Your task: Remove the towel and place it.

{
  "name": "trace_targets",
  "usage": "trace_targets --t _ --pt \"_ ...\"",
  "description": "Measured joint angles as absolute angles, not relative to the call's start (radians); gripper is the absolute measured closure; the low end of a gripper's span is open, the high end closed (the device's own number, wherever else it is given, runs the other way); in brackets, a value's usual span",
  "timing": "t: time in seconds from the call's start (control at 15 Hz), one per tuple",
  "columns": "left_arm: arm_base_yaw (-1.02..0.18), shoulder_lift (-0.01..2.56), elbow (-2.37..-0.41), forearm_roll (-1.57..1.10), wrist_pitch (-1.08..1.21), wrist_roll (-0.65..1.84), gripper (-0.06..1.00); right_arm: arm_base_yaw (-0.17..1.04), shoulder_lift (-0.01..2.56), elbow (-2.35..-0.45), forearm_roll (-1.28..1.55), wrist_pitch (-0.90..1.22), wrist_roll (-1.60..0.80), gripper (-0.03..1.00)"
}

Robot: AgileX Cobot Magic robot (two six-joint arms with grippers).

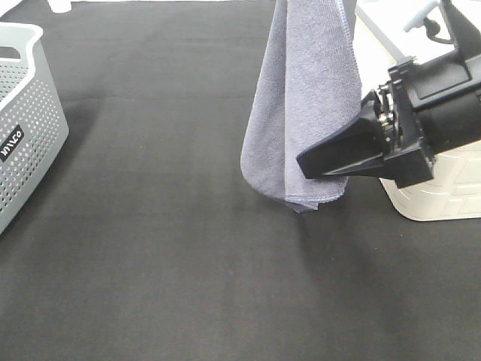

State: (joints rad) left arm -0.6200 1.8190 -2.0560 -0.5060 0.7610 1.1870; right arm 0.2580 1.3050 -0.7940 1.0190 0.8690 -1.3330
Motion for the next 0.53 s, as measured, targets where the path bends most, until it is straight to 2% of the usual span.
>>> trace_targets --t 0.13,0.53 --pt "-0.62 1.819 -2.056 -0.506 0.761 1.181 0.94 0.258 1.278 -0.794 0.973 0.858 -1.304 0.72" --pt "-0.62 1.819 -2.056 -0.419 0.766 1.122 0.94 0.258 1.253 -0.794 0.893 0.828 -1.202 0.86"
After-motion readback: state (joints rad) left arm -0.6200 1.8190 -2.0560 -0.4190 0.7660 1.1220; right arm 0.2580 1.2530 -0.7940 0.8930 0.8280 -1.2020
